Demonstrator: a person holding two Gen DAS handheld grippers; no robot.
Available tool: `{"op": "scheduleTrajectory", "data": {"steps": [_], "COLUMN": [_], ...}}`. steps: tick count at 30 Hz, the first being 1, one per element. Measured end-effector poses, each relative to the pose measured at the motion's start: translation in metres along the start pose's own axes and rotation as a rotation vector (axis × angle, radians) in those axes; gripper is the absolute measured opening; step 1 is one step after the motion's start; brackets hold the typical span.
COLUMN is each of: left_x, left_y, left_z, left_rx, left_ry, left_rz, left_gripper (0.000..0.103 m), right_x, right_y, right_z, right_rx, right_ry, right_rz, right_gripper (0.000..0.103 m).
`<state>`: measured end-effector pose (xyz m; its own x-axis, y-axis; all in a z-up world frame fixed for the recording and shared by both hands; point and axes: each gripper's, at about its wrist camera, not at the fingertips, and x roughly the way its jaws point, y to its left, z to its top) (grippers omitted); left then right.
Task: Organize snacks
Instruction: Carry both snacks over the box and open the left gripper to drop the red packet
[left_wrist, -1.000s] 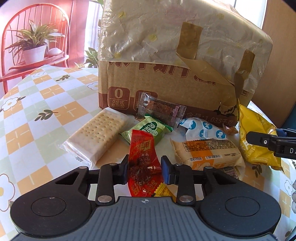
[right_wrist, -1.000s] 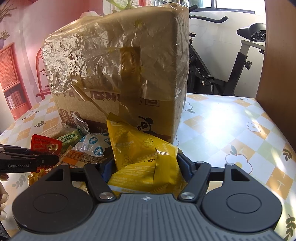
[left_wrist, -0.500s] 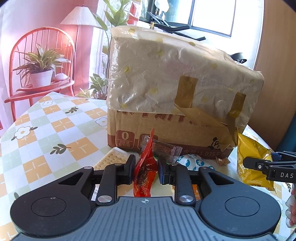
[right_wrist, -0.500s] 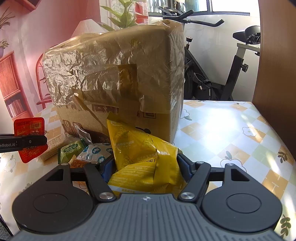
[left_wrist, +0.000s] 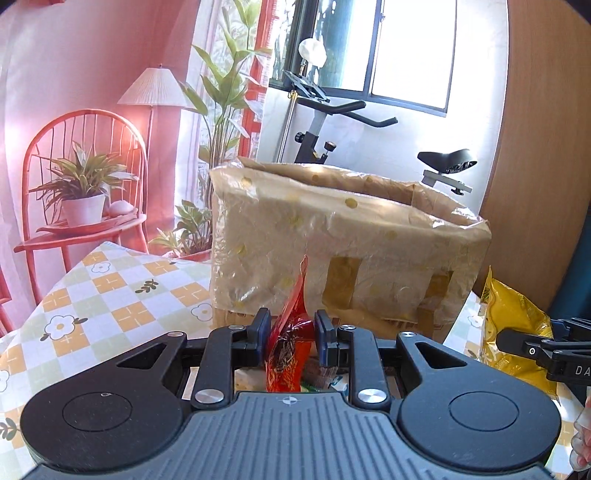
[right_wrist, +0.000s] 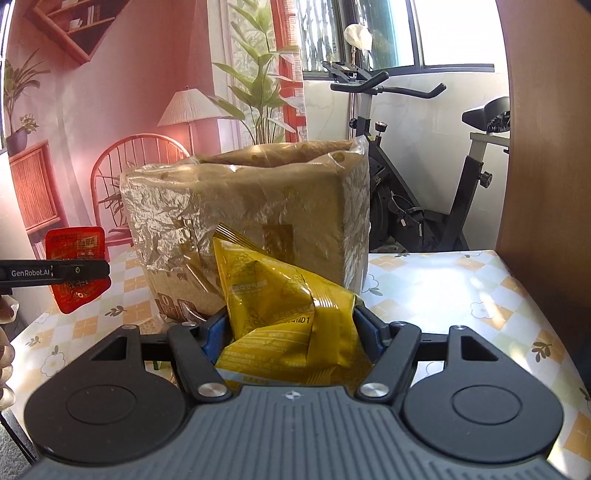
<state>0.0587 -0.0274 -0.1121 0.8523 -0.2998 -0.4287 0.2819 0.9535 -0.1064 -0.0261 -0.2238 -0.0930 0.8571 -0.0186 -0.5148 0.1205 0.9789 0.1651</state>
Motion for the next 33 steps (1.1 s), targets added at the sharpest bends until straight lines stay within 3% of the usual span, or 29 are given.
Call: {"op": "scheduleTrajectory", "data": {"steps": [9, 13, 19, 25, 33], "left_x": [0.000, 0.011, 0.049, 0.080, 0.116], "left_y": [-0.011, -0.022, -0.026, -0.029, -0.029], "left_z": [0.076, 0.107, 0.143, 0.162, 0.162], "left_rx": [-0.001, 0.030, 0.027, 0.071, 0.092], "left_ry": [-0.119, -0.150, -0.130, -0.111, -0.059], "left_rz": [-0.035, -0.038, -0.023, 0.009, 0.021], "left_gripper": [0.027, 0.027, 0.027, 0.027, 0.027], "right_x": [-0.016, 0.004, 0.053, 0.096, 0.143], "right_y": [0.006, 0.007, 0.003, 0.000, -0.025], "right_z": [0.084, 0.125, 0.172, 0.189, 0.184], "right_rx": [-0.045, -0.069, -0.037, -0.004, 0.102], "right_ry": [-0.151, -0.185, -0.190, -0.165, -0.073], "right_rz": [0.033, 0.049, 0.084, 0.106, 0.086], "right_gripper": [0.071, 0.071, 0.071, 0.070, 0.071]}}
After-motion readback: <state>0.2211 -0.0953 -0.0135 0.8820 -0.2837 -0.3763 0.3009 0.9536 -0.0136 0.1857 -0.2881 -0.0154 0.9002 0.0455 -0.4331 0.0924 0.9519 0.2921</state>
